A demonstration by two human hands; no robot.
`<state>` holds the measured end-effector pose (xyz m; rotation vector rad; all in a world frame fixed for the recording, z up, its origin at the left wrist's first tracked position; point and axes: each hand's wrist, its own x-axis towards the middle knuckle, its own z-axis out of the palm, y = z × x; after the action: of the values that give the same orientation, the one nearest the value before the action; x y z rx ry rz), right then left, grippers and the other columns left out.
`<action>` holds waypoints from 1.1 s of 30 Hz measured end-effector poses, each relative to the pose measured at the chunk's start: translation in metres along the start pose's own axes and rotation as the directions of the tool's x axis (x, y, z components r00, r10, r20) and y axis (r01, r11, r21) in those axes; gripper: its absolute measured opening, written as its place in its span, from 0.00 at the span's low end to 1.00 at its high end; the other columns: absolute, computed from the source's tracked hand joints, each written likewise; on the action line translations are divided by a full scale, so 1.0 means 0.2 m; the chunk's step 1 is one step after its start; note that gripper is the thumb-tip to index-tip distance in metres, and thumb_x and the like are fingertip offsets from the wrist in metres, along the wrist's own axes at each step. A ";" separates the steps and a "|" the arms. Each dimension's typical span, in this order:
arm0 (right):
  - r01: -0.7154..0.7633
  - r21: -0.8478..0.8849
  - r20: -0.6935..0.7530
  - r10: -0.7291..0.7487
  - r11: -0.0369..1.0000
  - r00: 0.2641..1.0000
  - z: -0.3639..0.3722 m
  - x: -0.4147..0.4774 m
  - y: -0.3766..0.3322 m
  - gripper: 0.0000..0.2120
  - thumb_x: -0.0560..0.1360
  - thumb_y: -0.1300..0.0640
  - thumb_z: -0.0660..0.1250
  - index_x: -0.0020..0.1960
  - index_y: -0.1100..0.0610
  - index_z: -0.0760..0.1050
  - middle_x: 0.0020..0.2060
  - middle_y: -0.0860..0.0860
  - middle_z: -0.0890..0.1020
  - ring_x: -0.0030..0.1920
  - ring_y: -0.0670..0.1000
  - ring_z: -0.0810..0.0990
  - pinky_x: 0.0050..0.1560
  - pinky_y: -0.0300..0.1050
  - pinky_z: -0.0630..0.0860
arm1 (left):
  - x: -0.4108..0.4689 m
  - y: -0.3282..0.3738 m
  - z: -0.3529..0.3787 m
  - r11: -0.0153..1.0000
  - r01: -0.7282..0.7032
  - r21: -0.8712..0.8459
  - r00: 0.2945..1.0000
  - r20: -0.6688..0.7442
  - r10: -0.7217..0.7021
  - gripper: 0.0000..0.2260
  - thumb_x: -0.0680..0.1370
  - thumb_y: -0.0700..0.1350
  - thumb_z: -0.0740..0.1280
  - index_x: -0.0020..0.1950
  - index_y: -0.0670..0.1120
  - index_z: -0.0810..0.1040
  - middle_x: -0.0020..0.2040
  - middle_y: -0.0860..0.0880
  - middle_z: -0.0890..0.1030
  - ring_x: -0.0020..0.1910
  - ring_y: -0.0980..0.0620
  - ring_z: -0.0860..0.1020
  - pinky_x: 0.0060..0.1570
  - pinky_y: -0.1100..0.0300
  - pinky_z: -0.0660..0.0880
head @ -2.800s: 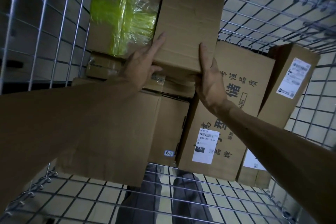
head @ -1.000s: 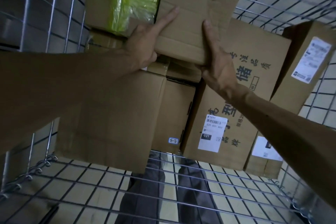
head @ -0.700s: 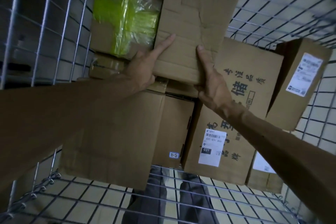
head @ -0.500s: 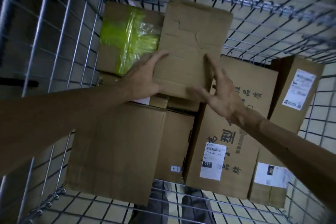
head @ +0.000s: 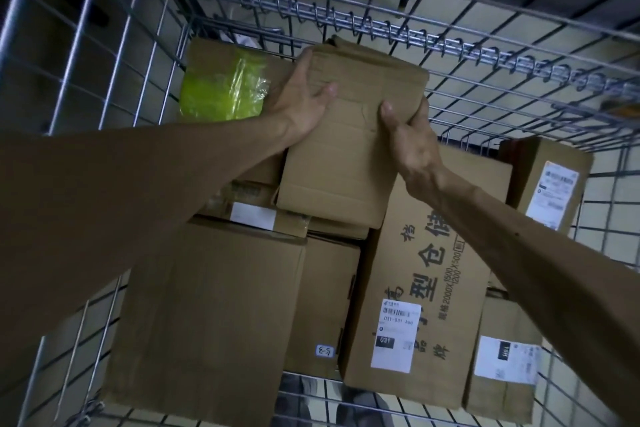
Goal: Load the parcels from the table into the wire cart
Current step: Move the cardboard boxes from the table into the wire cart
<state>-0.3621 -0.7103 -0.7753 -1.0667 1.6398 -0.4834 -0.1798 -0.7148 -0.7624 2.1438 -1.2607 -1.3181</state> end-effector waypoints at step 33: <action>-0.057 0.052 0.080 0.053 0.997 0.995 -0.08 0.23 -0.07 0.32 0.69 0.34 0.70 0.68 0.46 0.68 0.56 0.46 0.81 0.56 0.50 0.80 0.62 0.54 0.76 | 0.19 0.16 -0.14 0.947 -0.115 0.300 0.991 0.105 0.087 0.21 0.77 0.64 0.65 0.65 0.55 0.73 0.64 0.48 0.75 0.64 0.45 0.73 0.59 0.55 0.71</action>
<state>-0.3718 -0.7588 -0.7853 -0.9864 1.5745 -0.4420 -0.1664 -0.7691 -0.7479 2.2028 -1.6851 -1.2586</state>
